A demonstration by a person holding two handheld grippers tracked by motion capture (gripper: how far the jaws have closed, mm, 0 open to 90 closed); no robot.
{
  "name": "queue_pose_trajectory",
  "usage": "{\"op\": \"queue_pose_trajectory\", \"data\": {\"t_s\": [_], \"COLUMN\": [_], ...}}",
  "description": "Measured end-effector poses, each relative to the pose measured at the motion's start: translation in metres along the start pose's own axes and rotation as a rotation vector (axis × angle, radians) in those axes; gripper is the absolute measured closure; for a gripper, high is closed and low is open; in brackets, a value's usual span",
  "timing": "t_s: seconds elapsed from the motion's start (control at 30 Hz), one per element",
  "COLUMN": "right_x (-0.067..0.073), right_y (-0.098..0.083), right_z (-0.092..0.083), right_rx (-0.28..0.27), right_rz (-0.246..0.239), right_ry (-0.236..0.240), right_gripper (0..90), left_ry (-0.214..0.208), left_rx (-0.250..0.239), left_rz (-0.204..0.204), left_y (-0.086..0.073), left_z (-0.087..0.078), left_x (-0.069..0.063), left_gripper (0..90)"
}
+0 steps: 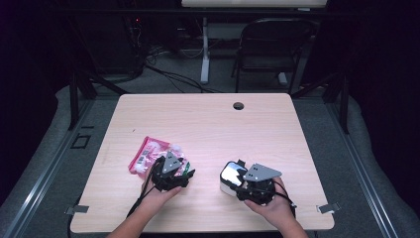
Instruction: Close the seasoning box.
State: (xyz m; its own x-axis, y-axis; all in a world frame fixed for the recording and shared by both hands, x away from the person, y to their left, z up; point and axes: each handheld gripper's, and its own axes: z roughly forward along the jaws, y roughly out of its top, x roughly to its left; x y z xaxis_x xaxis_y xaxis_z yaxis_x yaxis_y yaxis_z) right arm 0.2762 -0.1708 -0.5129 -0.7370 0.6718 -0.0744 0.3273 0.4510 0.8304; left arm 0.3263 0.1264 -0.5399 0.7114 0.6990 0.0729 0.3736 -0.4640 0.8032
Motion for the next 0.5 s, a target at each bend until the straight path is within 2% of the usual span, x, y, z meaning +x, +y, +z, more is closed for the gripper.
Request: {"op": "queue_pose_trajectory", "data": {"t_s": [0.37,0.5], "right_x": [-0.0011,-0.0020], "right_y": [0.0003,0.0006], "right_z": [-0.0010,-0.0021], "right_rx": [-0.003,-0.012], "right_rz": [0.007,0.015], "right_ry": [0.006,0.007], "right_gripper": [46.5,46.4], "left_ry": [0.000,0.003], "left_rx": [-0.003,-0.018], "left_rz": [0.002,-0.005], "left_y": [0.0003,0.0022], "left_z": [-0.0007,-0.0039], "left_x": [0.0001,0.0005], "left_gripper": [38.8,38.8]}}
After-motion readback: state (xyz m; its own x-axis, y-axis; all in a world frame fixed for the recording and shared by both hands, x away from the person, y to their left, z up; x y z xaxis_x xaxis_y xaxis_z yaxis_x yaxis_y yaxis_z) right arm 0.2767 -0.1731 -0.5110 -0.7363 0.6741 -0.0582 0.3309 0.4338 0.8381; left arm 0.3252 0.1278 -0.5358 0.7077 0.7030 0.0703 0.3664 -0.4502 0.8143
